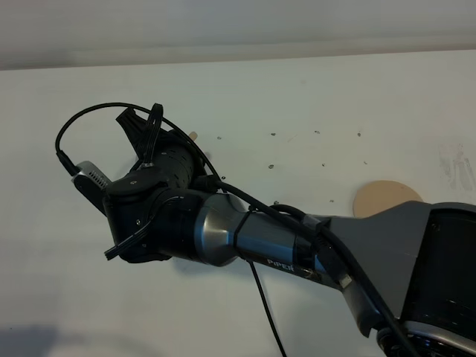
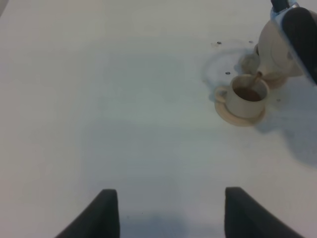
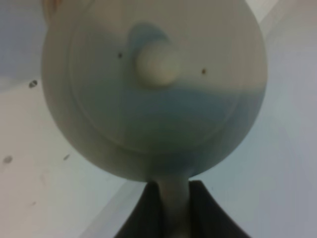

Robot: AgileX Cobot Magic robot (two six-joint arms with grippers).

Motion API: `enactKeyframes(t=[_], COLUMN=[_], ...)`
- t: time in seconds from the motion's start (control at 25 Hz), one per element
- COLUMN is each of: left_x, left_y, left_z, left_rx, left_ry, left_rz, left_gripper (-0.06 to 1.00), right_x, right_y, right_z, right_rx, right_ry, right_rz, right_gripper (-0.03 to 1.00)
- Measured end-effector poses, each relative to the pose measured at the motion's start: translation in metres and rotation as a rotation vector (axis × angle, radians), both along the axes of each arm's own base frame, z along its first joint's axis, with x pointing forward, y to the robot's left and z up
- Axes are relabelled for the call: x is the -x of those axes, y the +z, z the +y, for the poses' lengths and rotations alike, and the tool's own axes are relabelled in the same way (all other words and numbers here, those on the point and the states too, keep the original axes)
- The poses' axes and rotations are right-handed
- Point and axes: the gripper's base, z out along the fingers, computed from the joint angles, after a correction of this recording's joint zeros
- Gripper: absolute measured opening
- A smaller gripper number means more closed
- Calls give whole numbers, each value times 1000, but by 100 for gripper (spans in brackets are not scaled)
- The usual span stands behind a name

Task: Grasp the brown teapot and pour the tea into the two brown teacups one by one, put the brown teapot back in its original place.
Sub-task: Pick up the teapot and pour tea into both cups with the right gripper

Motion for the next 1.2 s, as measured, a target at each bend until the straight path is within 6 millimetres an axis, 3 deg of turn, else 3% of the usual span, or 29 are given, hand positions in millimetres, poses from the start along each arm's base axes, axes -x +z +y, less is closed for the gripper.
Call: enactKeyframes(t=[1.2], left_x=[0], left_y=[0], left_z=[0], left_rx=[0], left_ry=[0], left_rz=[0], left_gripper=[47], right_x=[-1], right_y=[2], right_z=[3], right_rx=[65], right_ry=[75], right_rz=[-24], right_gripper=[12])
